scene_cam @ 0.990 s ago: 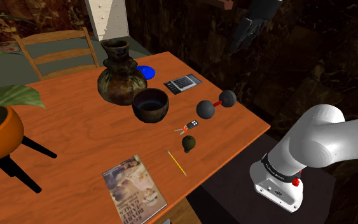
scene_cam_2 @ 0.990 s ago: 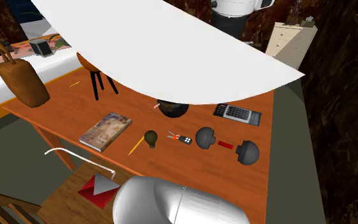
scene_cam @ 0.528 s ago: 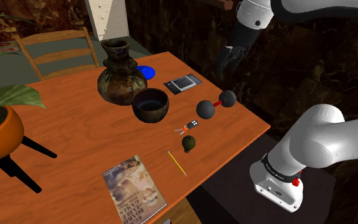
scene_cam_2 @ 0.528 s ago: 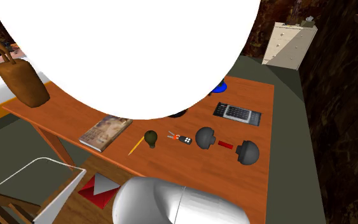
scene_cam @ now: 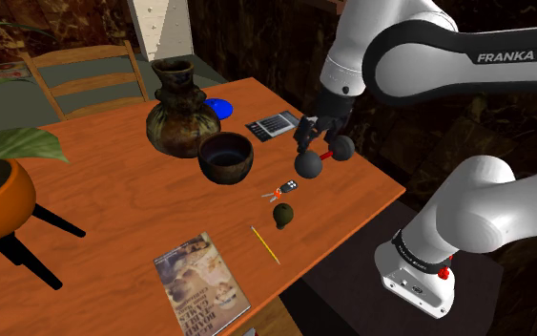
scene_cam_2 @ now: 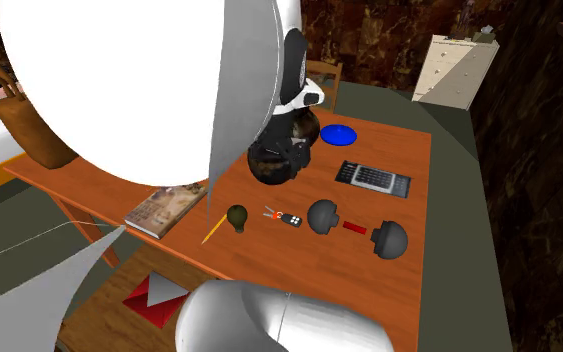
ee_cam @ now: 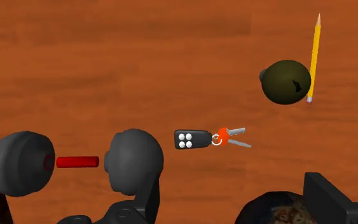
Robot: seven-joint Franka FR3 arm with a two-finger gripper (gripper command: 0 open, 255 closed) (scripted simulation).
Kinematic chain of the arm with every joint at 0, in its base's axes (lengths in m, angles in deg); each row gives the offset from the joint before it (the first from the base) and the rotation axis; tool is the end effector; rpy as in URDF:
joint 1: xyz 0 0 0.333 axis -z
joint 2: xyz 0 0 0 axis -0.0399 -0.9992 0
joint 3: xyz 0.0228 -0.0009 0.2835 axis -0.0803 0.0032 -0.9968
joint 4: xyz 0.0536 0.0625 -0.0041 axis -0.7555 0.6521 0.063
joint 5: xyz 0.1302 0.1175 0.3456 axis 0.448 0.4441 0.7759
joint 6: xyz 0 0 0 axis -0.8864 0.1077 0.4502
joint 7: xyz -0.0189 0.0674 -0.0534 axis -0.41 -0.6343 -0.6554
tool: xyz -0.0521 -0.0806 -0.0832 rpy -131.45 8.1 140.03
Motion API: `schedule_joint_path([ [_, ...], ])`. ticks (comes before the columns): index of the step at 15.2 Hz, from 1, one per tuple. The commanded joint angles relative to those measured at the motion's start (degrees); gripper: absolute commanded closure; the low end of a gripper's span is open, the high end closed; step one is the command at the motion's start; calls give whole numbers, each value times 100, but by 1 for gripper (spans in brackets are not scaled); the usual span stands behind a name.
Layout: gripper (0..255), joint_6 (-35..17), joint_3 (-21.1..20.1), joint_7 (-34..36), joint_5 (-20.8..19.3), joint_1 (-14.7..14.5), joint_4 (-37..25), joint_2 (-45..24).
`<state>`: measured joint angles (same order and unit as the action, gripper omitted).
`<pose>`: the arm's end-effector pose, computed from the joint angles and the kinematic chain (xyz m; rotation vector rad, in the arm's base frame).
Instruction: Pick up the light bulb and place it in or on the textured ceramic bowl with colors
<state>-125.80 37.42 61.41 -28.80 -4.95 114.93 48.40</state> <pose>0.3340 0.1118 0.4356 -3.0962 0.2492 -0.1222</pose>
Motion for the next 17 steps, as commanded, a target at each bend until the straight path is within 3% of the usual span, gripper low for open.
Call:
schedule_joint_path([
  [1,0,-217,-239,289,134,-59,141,-140],
  [11,0,-1629,-1587,1822,608,-163,278,-1775],
  [17,0,-2230,-1803,1977,584,-106,438,-2246],
])
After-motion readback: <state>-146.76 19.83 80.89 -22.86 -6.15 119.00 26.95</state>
